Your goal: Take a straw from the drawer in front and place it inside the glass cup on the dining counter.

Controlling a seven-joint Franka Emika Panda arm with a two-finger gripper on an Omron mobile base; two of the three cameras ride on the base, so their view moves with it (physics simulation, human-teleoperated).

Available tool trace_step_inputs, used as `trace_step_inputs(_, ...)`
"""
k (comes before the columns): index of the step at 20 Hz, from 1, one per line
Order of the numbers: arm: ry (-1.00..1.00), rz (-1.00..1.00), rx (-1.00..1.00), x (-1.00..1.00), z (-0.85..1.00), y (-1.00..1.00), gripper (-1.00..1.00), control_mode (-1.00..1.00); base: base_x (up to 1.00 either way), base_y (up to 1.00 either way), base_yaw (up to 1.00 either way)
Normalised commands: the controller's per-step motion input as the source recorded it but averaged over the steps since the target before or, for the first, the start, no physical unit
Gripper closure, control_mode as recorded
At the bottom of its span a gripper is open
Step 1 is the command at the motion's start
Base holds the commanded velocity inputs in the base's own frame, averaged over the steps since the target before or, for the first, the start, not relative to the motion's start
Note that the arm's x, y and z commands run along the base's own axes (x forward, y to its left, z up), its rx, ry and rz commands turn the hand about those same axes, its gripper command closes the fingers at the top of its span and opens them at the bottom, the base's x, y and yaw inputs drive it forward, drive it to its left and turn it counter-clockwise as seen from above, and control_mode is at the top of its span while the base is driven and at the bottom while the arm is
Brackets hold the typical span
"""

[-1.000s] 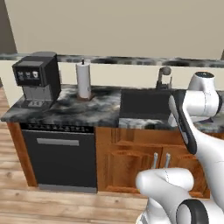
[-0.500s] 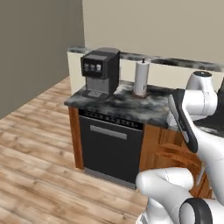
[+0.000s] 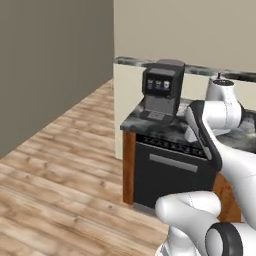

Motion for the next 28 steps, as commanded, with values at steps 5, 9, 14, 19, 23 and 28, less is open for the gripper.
trace_step_inputs(5,0.0,0.0,0.0,0.0,0.0,0.0,1.0,1.0,0.45,1.0,-0.19)
trace_step_inputs(9,0.0,0.0,0.0,0.0,0.0,0.0,1.0,1.0,0.47,1.0,-0.21)
trace_step_inputs(14,0.0,0.0,0.0,0.0,0.0,0.0,1.0,1.0,0.69,1.0,-0.23)
trace_step_inputs(19,0.0,0.0,0.0,0.0,0.0,0.0,1.0,1.0,1.0,1.0,-0.25)
trace_step_inputs(23,0.0,0.0,0.0,0.0,0.0,0.0,1.0,1.0,1.0,0.92,-0.24)
trace_step_inputs(28,0.0,0.0,0.0,0.0,0.0,0.0,1.0,1.0,1.0,0.81,-0.27)
